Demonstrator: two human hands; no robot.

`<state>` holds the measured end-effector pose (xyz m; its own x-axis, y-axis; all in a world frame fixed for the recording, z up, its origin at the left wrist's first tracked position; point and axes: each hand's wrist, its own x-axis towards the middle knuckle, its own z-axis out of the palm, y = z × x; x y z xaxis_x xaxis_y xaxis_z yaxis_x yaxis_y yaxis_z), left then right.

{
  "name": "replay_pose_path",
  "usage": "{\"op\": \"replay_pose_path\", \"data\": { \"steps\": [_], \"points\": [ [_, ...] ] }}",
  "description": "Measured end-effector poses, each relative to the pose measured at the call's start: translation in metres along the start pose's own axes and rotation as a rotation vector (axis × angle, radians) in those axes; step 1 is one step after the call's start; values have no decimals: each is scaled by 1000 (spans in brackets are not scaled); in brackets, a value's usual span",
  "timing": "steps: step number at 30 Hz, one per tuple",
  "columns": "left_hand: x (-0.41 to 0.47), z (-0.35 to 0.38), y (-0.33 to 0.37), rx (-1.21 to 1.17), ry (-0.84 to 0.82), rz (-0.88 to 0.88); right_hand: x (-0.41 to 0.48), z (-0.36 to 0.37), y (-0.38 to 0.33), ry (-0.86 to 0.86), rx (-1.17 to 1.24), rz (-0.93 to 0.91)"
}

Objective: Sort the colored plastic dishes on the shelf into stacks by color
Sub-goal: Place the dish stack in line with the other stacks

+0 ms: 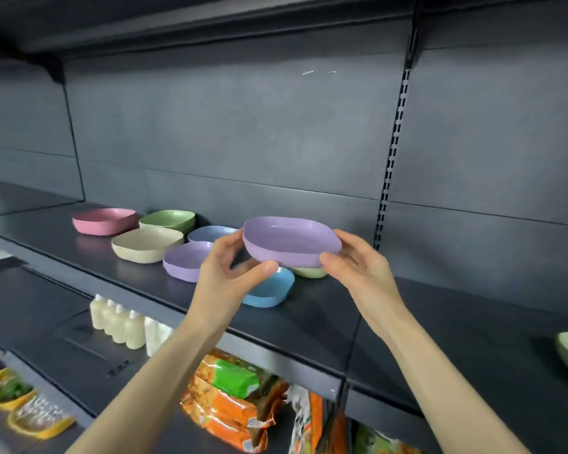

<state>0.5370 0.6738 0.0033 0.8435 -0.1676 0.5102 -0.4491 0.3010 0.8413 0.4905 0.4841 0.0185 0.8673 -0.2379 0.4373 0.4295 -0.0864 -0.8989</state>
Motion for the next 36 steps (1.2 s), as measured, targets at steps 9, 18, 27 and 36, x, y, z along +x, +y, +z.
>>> {"op": "replay_pose_path", "data": {
  "steps": [9,18,27,36],
  "points": [
    [15,-162,5,112,14,-59,12,155,38,-27,57,49],
    [80,-204,-20,152,-118,-109,59,188,62,50,-17,70],
    [145,-244,-60,218,-232,-212,104,204,89,44,-158,124],
    [181,-257,-77,325,-458,-196,114,206,93,17,-435,132]
  ]
}}
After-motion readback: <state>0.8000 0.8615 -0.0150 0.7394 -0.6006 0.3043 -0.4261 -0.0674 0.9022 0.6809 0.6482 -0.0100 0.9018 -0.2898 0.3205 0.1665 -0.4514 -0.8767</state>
